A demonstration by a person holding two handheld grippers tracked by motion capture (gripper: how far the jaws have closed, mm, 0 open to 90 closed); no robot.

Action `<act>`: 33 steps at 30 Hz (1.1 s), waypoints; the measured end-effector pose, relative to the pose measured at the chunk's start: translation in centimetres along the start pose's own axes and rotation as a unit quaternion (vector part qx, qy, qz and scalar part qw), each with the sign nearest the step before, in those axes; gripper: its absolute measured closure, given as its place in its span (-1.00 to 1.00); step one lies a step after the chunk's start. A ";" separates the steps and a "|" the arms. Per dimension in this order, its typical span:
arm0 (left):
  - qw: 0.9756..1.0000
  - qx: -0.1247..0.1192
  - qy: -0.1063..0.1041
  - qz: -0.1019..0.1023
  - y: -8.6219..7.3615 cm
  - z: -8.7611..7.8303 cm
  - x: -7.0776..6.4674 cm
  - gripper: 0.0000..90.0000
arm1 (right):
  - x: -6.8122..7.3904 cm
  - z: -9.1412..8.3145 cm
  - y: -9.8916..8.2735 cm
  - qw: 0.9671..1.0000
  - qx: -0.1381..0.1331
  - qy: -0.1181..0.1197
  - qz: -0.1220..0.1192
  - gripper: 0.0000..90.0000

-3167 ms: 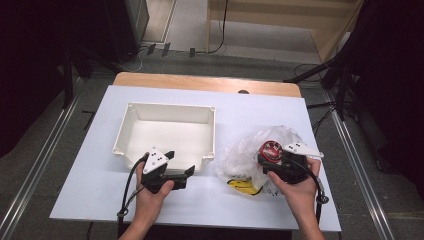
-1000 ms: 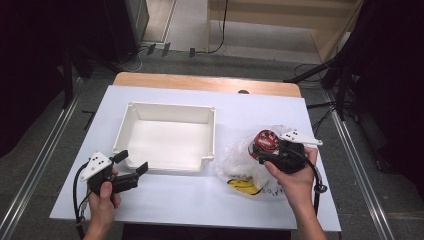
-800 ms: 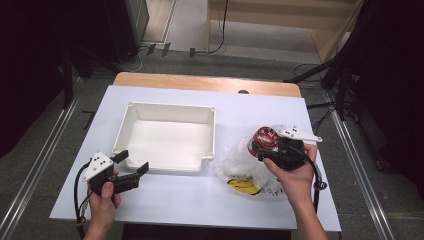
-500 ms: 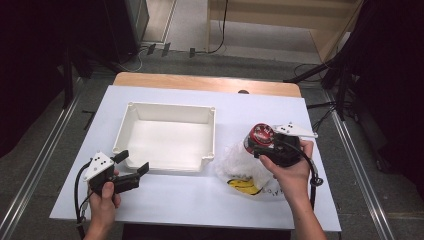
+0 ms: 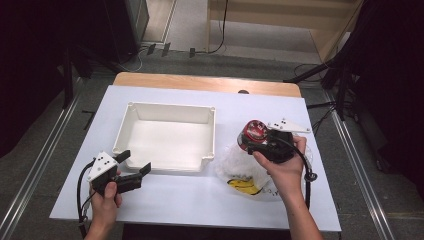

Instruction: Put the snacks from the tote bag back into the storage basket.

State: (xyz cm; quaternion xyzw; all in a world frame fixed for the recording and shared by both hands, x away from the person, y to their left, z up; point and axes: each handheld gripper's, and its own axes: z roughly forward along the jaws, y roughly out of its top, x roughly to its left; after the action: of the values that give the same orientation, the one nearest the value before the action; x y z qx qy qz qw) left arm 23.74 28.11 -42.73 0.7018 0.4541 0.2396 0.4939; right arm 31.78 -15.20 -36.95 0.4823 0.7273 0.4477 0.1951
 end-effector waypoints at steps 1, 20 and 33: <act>1.000 0.000 0.000 0.000 0.0 0.0 0.0 -0.67 | 0.1 0.0 0.0 1.000 0.001 0.001 0.001 -0.43; 1.000 0.006 0.007 0.020 0.0 0.0 -0.5 -0.67 | 2.0 1.1 1.1 1.000 -0.006 0.026 -0.011 -0.43; 1.000 0.004 0.008 0.017 0.0 0.0 -0.5 -0.67 | 3.1 2.0 1.5 0.999 -0.002 0.041 -0.019 -0.43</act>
State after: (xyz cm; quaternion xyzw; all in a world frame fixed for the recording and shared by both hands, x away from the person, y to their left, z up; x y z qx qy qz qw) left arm 23.46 27.67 -42.67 0.7090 0.4474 0.2519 0.4834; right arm 32.63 -11.38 -36.28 0.4492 0.7429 0.4647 0.1741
